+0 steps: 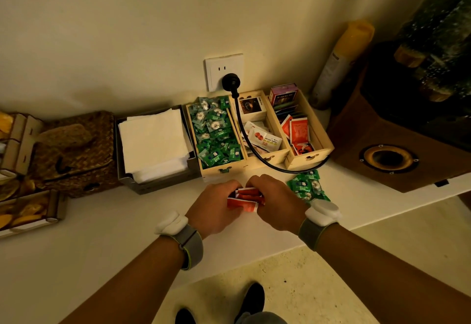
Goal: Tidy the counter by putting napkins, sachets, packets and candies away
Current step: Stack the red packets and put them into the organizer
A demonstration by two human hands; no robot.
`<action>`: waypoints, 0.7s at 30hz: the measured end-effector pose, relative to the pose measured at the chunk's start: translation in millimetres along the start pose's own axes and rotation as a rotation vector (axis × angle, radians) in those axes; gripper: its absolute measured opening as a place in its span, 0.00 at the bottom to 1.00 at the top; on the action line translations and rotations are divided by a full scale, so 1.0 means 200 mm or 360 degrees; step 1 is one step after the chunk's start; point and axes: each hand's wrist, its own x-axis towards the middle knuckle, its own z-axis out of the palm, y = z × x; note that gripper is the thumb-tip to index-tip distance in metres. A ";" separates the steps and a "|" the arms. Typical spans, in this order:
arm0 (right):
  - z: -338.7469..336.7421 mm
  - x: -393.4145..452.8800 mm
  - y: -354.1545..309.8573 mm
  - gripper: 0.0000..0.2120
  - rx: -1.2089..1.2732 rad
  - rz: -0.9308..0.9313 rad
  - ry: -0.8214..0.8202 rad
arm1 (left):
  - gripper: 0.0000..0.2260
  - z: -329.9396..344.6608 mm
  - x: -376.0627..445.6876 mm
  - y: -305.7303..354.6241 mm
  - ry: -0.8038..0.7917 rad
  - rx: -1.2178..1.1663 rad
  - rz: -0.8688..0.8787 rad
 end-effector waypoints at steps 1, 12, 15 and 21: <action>0.01 0.00 0.01 0.20 0.0008 0.0003 0.0006 | 0.10 0.01 0.00 0.00 0.0000 -0.0018 -0.0011; 0.01 0.00 0.03 0.14 0.0116 -0.0070 0.0027 | 0.09 0.03 0.00 -0.03 0.0055 -0.0143 -0.0039; -0.03 0.01 0.03 0.12 0.0120 -0.0097 0.0047 | 0.09 0.00 0.01 0.00 0.0056 -0.0130 -0.0009; -0.21 0.00 0.02 0.12 0.0207 -0.0071 0.0160 | 0.09 -0.12 0.09 0.14 0.0136 -0.0056 0.0171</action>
